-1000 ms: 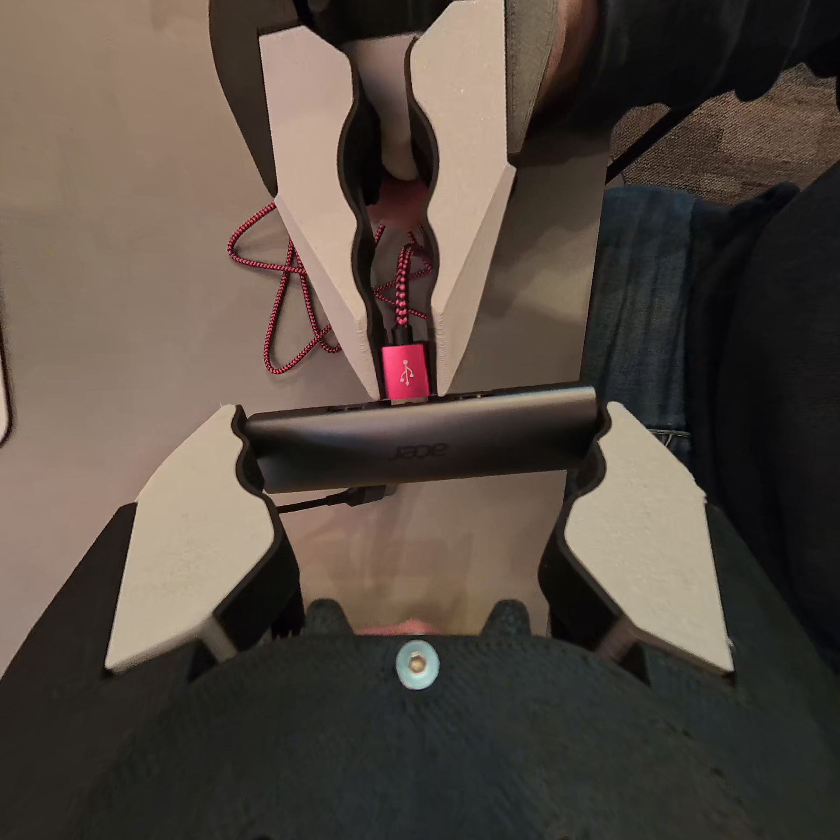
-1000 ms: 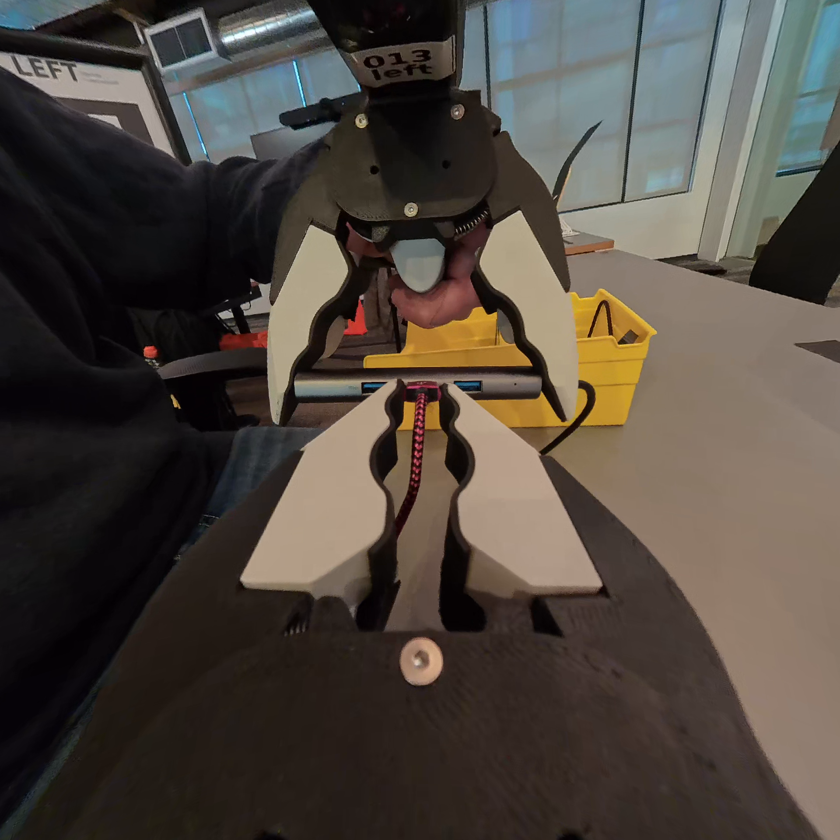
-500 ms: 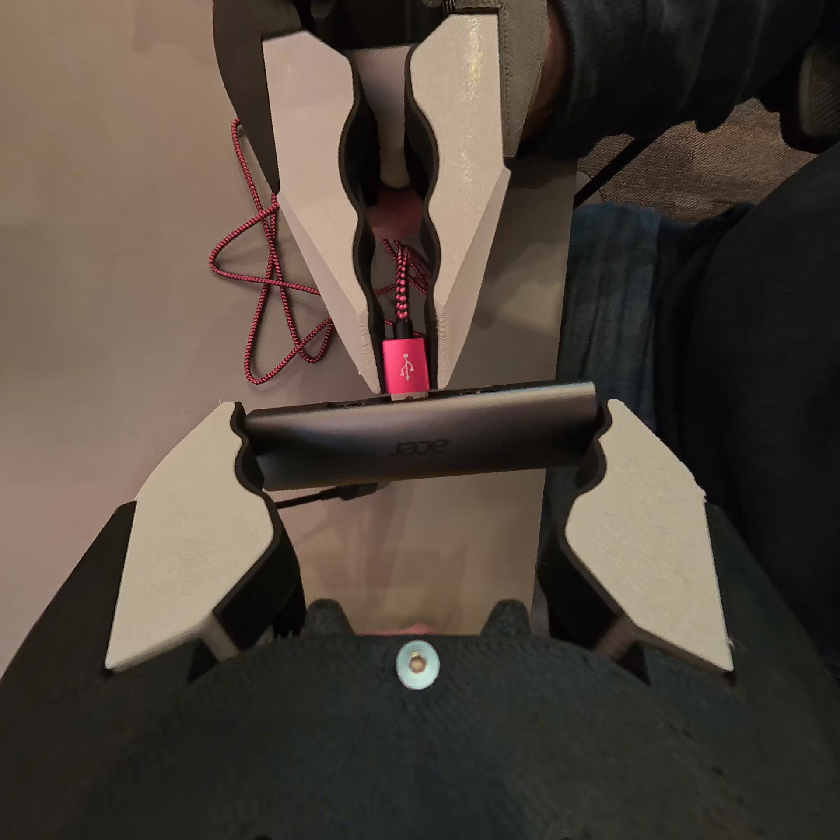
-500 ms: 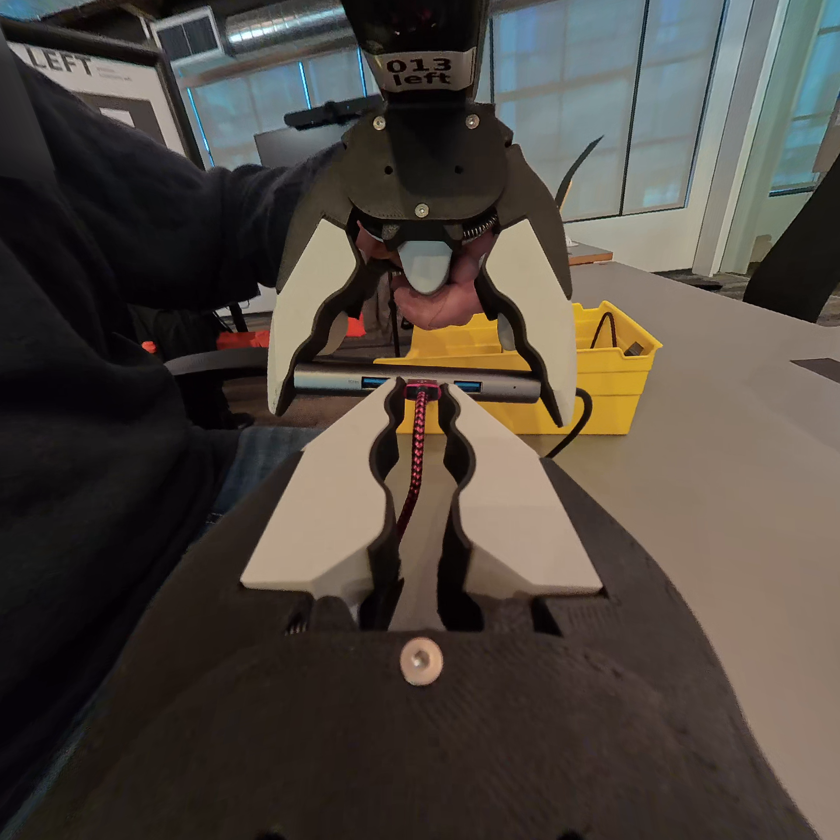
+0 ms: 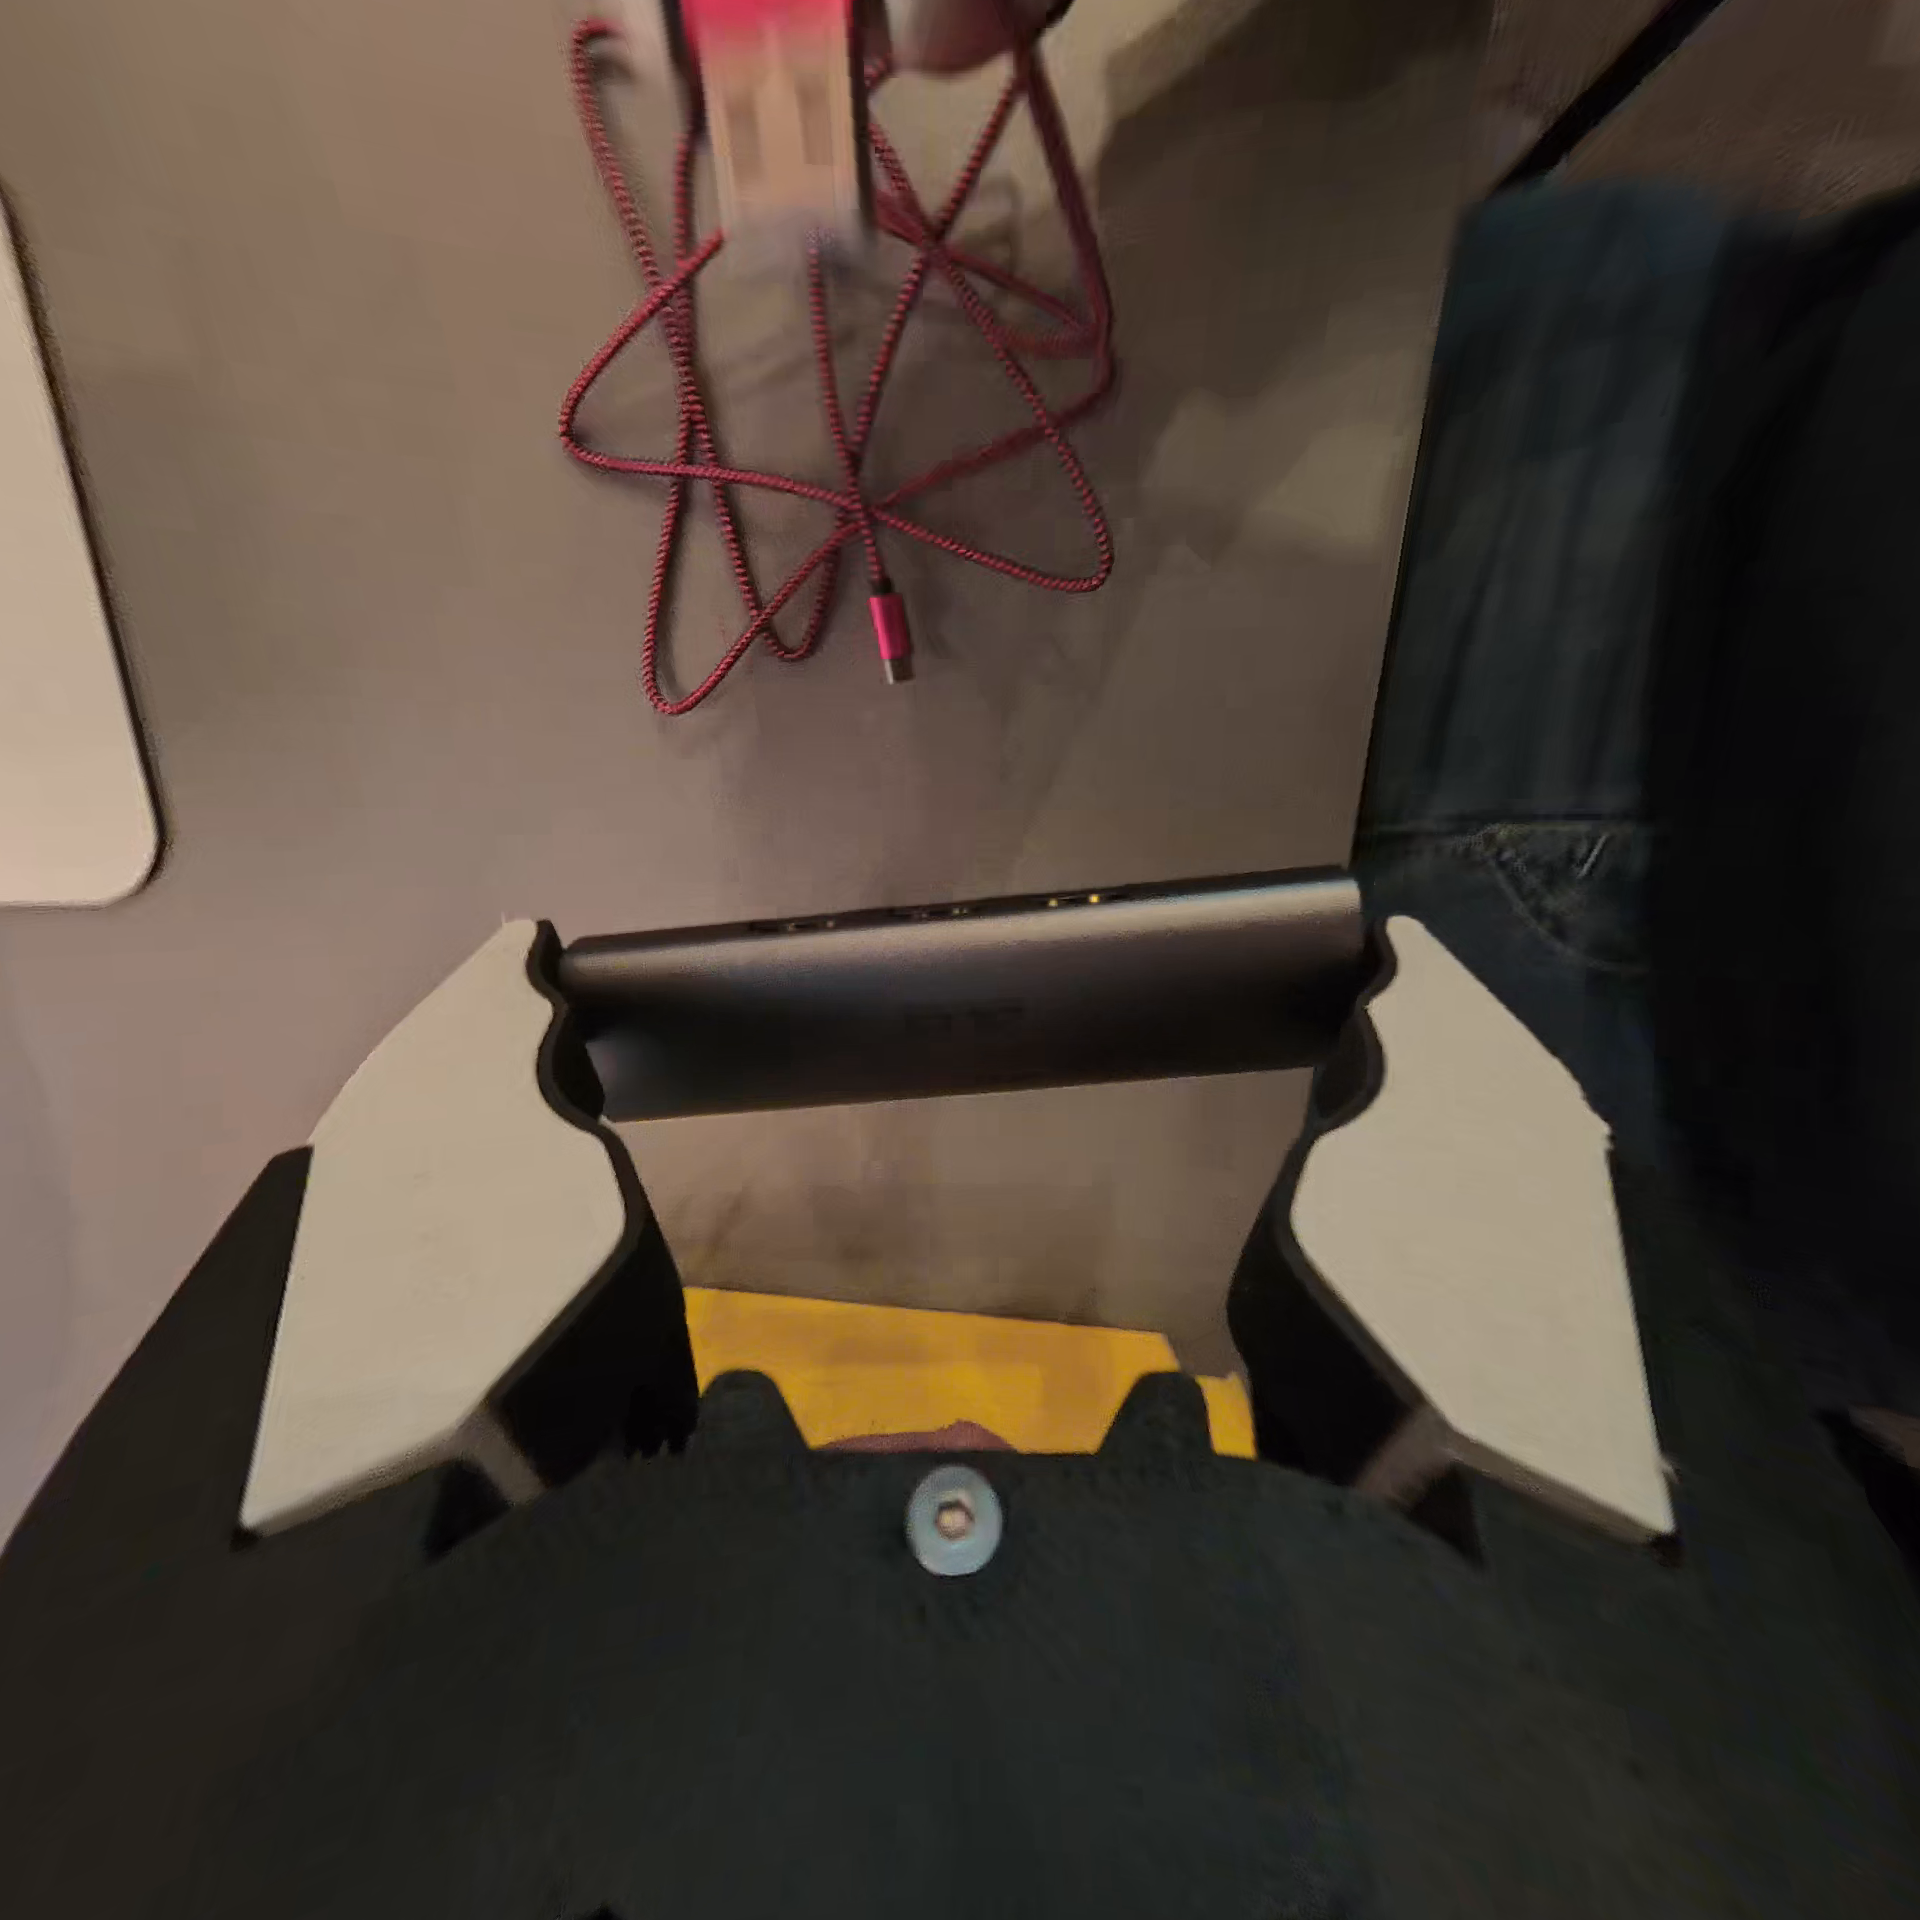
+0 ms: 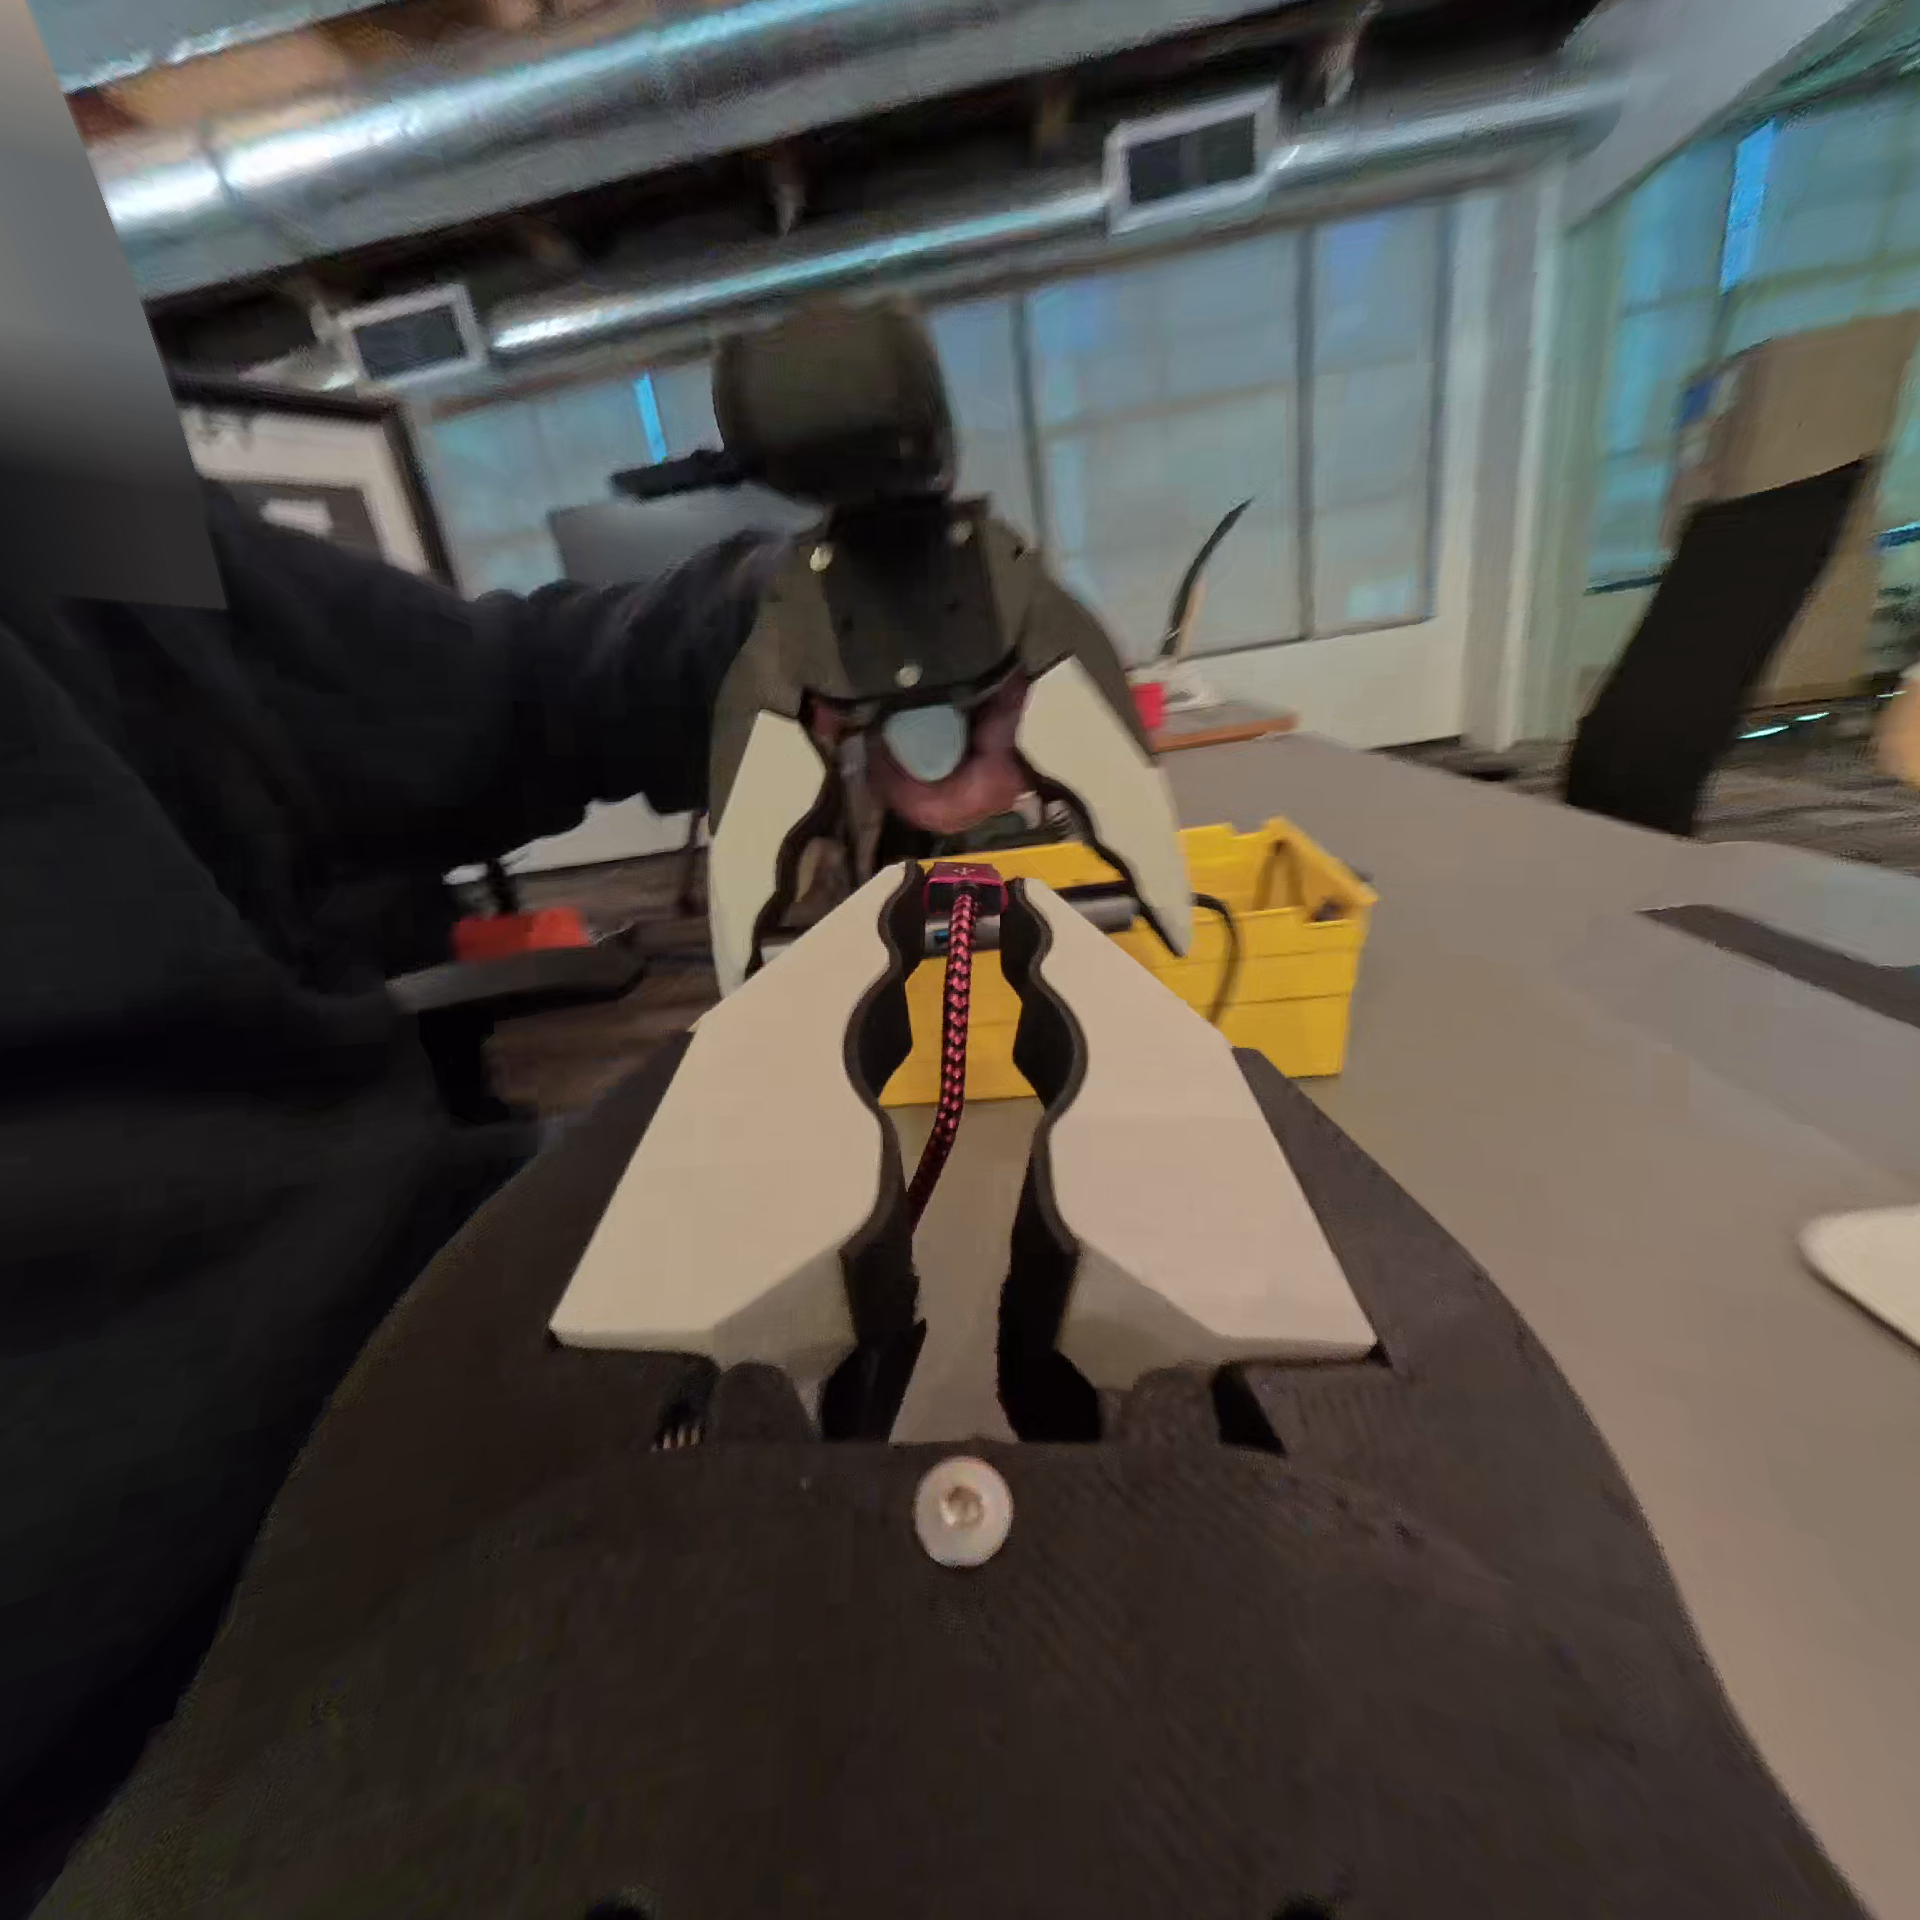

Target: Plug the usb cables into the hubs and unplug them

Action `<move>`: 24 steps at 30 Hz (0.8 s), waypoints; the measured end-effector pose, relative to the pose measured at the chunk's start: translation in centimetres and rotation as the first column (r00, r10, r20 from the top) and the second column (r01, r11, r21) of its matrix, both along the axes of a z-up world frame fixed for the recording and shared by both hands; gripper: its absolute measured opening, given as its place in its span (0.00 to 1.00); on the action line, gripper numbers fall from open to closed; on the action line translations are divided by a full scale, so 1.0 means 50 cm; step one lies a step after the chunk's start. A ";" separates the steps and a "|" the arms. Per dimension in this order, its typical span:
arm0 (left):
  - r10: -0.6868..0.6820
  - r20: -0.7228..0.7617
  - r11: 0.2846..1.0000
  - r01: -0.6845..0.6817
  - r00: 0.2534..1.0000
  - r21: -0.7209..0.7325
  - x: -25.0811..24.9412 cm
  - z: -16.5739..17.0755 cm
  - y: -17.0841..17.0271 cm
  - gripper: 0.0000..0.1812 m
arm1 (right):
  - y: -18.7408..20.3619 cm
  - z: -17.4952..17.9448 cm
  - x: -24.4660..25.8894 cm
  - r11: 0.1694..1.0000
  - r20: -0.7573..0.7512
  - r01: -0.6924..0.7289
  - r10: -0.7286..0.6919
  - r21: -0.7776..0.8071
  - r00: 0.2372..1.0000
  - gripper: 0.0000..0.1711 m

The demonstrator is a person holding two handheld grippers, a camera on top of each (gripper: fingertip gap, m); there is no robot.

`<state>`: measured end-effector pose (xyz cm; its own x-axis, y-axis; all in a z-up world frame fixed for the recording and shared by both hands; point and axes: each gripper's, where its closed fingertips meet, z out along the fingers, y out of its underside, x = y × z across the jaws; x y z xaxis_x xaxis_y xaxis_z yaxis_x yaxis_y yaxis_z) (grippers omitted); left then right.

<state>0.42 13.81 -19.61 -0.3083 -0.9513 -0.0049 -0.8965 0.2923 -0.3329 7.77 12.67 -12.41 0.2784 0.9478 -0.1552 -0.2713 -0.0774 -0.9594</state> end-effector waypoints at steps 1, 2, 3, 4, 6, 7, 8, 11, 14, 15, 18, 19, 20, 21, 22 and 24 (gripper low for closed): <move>0.025 0.026 0.999 -0.024 0.999 -0.041 0.001 0.010 -0.003 0.74 | 0.011 -0.005 0.018 0.999 0.024 0.049 -0.049 -0.001 0.998 0.08; 0.002 0.015 1.000 -0.002 1.000 -0.016 -0.001 0.016 -0.007 0.74 | 0.015 -0.009 0.015 0.997 0.053 0.073 -0.073 -0.001 0.996 0.08; -0.025 0.003 0.999 0.025 1.000 0.036 0.002 0.021 -0.008 0.74 | 0.014 -0.006 0.001 0.997 0.062 0.077 -0.077 0.004 0.995 0.07; -0.028 0.018 0.999 0.028 0.999 0.035 0.011 0.030 -0.014 0.74 | 0.015 -0.008 -0.013 0.996 0.087 0.086 -0.087 0.009 0.992 0.08; 0.000 0.031 1.000 -0.001 1.000 0.018 0.014 0.032 -0.012 0.74 | 0.023 -0.016 -0.020 0.992 0.146 0.123 -0.123 0.006 0.982 0.08; 0.020 0.020 0.999 -0.020 1.000 0.034 0.006 0.024 -0.002 0.74 | 0.023 -0.023 -0.019 0.991 0.185 0.136 -0.135 0.007 0.973 0.07; 0.041 0.015 0.998 -0.042 0.999 0.037 -0.002 0.015 0.003 0.74 | 0.023 -0.032 -0.017 0.990 0.222 0.142 -0.135 -0.016 0.966 0.08; 0.085 0.023 0.996 -0.085 0.996 0.006 -0.014 -0.010 -0.002 0.74 | 0.036 -0.074 0.013 0.961 0.337 0.255 -0.207 -0.107 0.919 0.07; 0.122 0.033 0.993 -0.122 0.992 0.000 -0.015 -0.032 -0.003 0.74 | 0.050 -0.139 0.044 0.905 0.481 0.398 -0.285 -0.149 0.829 0.07; 0.127 0.037 0.992 -0.127 0.991 -0.012 -0.015 -0.038 -0.005 0.74 | 0.055 -0.172 0.057 0.881 0.569 0.452 -0.304 -0.137 0.764 0.07; 0.128 0.042 0.992 -0.127 0.991 -0.011 -0.015 -0.053 -0.007 0.74 | 0.057 -0.255 0.099 0.822 0.775 0.551 -0.255 -0.140 0.578 0.19; 0.127 0.047 0.992 -0.126 0.991 -0.010 -0.015 -0.054 -0.007 0.74 | 0.055 -0.260 0.106 0.819 0.796 0.559 -0.250 -0.129 0.551 0.21; 0.126 0.058 0.992 -0.125 0.990 -0.016 -0.014 -0.054 -0.009 0.74 | 0.056 -0.249 0.108 0.817 0.788 0.566 -0.273 -0.114 0.553 0.21; 0.126 0.066 0.992 -0.125 0.990 -0.017 -0.013 -0.052 -0.009 0.74 | 0.055 -0.238 0.113 0.811 0.780 0.575 -0.288 -0.111 0.556 0.22; 0.123 0.072 0.992 -0.122 0.990 -0.015 -0.013 -0.051 -0.010 0.74 | 0.052 -0.232 0.119 0.810 0.788 0.577 -0.287 -0.104 0.544 0.24; 0.121 0.086 0.993 -0.120 0.989 -0.017 -0.013 -0.048 -0.010 0.74 | 0.046 -0.222 0.131 0.815 0.815 0.575 -0.287 -0.068 0.504 0.32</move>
